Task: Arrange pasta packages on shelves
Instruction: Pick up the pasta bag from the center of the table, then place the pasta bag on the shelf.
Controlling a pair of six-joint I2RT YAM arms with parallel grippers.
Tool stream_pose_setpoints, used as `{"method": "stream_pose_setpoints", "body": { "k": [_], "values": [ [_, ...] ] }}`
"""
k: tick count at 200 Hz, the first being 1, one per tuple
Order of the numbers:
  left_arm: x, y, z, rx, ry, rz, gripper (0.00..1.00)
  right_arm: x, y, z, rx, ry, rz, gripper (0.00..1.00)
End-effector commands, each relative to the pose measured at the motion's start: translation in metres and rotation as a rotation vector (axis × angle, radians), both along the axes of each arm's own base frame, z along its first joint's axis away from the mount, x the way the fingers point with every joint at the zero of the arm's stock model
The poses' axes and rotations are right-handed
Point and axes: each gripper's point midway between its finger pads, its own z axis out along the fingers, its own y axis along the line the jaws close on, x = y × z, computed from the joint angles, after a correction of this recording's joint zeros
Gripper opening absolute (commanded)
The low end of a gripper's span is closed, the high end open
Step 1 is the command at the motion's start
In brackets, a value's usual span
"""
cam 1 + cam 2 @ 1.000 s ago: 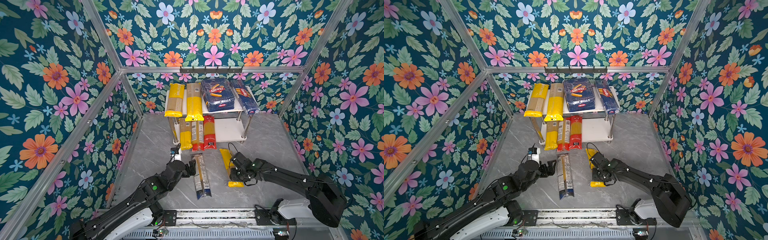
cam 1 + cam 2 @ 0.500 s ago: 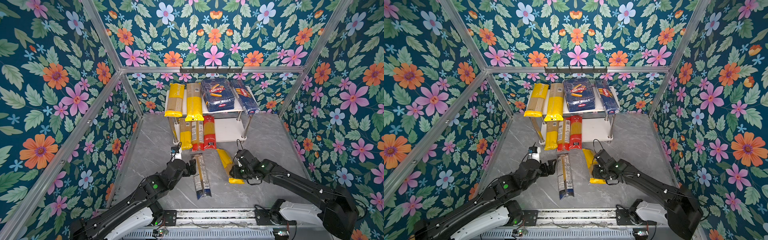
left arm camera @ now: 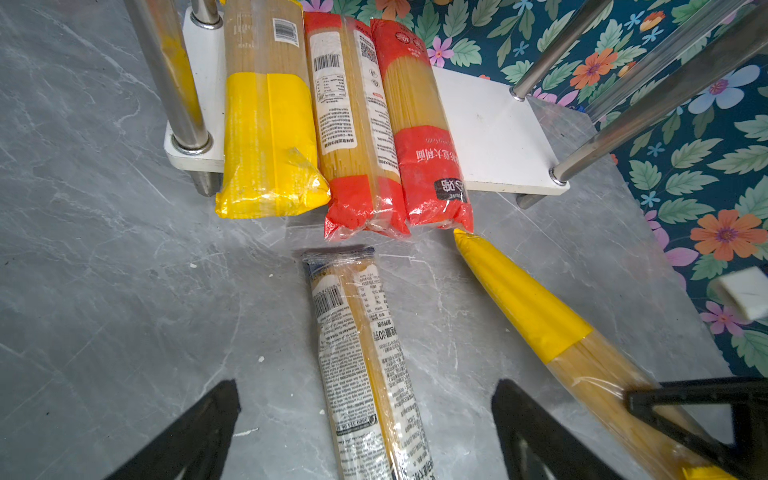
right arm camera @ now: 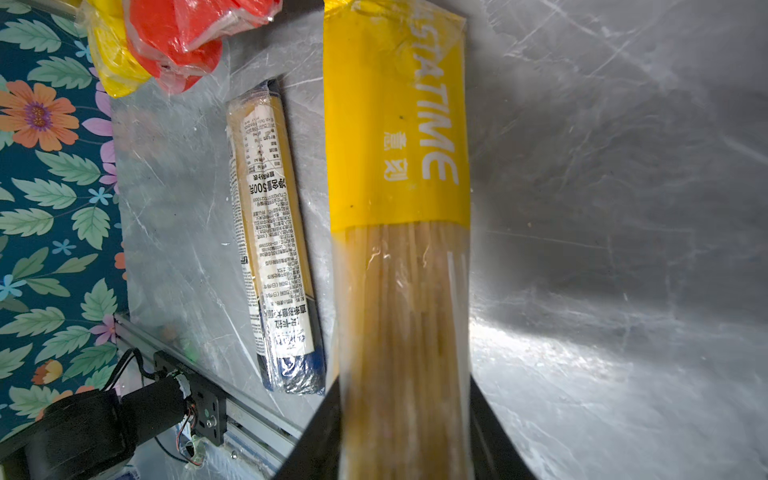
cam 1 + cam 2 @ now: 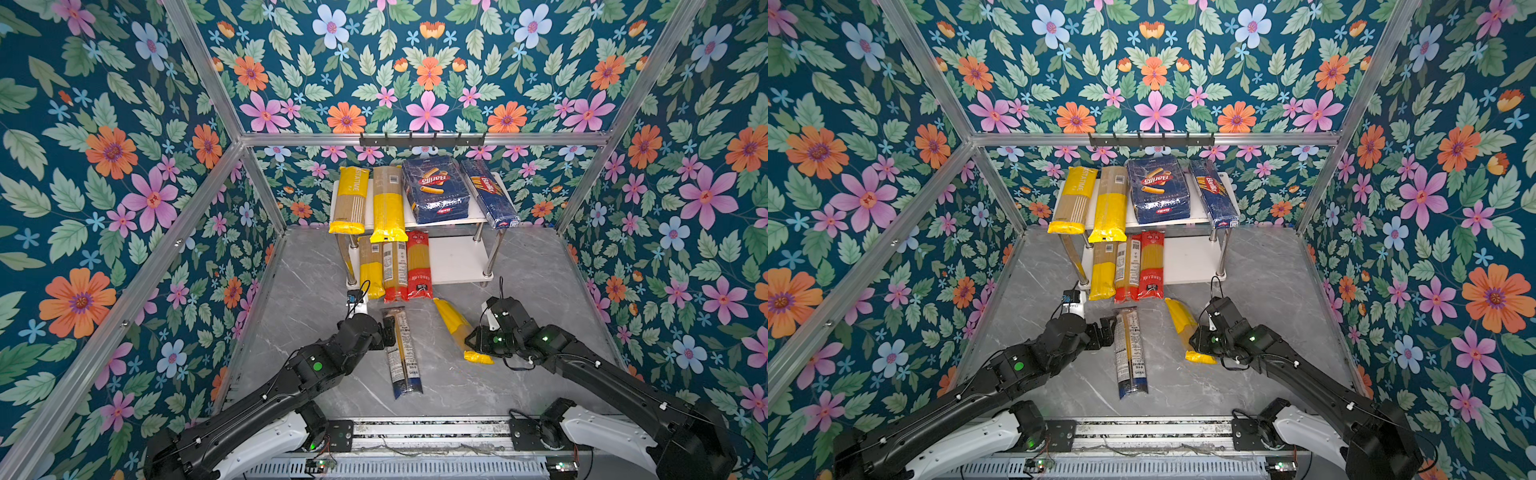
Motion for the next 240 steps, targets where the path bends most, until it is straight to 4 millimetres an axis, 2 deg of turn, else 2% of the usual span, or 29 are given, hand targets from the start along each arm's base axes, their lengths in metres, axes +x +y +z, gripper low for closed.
{"method": "stream_pose_setpoints", "body": {
  "k": [1,42,86,144,194,240],
  "values": [
    [0.003,-0.001,0.006,0.0,-0.019,0.0,0.98,0.004,0.015,0.005,0.099,-0.003,0.001,0.0],
    [0.004,-0.005,0.007,0.0,-0.014,-0.005,0.98,0.001,0.022,0.005,0.198,0.02,-0.025,0.0],
    [0.009,-0.011,0.013,0.008,-0.013,-0.013,0.98,-0.002,0.015,0.024,0.27,-0.021,-0.048,0.0],
    [0.017,-0.023,0.02,0.023,-0.009,-0.021,0.98,-0.005,0.001,0.035,0.34,-0.043,-0.087,0.0],
    [0.022,-0.034,0.03,0.014,-0.011,-0.034,0.98,-0.007,-0.002,0.055,0.394,-0.097,-0.09,0.0],
    [0.024,-0.034,0.034,0.011,-0.015,-0.031,0.98,-0.002,-0.003,0.069,0.419,-0.139,-0.098,0.0]
  ]
}}
